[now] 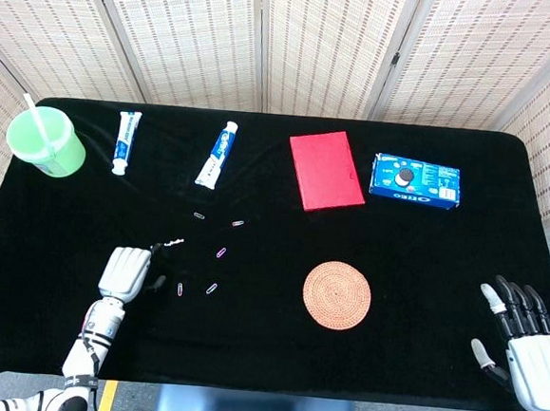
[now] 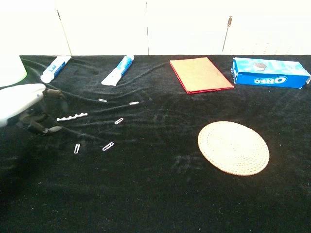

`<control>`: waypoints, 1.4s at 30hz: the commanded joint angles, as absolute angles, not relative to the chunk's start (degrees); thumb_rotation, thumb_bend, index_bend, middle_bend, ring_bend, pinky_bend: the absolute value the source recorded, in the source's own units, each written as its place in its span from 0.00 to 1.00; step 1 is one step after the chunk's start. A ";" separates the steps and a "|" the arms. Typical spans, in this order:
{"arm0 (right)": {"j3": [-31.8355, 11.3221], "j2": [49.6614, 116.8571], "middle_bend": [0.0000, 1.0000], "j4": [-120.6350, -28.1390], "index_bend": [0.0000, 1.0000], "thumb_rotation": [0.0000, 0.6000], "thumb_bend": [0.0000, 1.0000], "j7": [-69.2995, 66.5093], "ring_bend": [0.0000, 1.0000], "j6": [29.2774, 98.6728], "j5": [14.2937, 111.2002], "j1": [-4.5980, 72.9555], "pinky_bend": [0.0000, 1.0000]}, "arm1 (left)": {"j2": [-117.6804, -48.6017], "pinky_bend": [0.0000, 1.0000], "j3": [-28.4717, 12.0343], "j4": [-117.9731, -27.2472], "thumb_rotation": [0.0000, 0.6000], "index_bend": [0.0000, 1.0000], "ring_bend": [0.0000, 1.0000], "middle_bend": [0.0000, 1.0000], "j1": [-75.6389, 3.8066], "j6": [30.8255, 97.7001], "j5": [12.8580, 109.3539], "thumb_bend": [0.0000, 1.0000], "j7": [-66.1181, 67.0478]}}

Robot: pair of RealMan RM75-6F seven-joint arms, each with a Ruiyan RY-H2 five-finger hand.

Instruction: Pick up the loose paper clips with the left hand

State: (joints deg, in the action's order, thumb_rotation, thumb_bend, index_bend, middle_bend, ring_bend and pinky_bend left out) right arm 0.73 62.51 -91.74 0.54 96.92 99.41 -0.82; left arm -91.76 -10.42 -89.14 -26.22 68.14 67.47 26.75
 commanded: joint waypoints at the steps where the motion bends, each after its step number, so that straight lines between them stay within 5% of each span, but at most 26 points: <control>1: 0.67 62.18 0.00 -91.92 0.00 1.00 0.35 -0.05 0.00 95.25 98.43 -0.25 0.00 | -94.10 0.98 -12.39 -87.07 1.00 0.40 1.00 1.00 -27.99 68.27 65.79 0.37 28.28; 19: 0.18 61.36 0.00 -92.74 0.00 1.00 0.35 -0.69 0.00 91.99 96.85 1.19 0.00 | -104.96 0.99 -18.32 -72.86 1.00 0.50 1.00 1.00 -35.81 64.71 55.55 0.38 33.57; 42: -0.34 60.87 0.00 -92.59 0.00 1.00 0.35 -1.89 0.00 92.16 95.50 0.79 0.00 | -106.43 0.99 -19.01 -62.86 1.00 0.51 1.00 1.00 -38.87 59.65 52.37 0.44 28.65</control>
State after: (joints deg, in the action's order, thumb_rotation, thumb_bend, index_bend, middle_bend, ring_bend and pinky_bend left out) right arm -0.33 60.85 -92.57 -1.91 92.18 95.52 0.78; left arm -106.54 -18.97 -63.02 -38.85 59.85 52.53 28.87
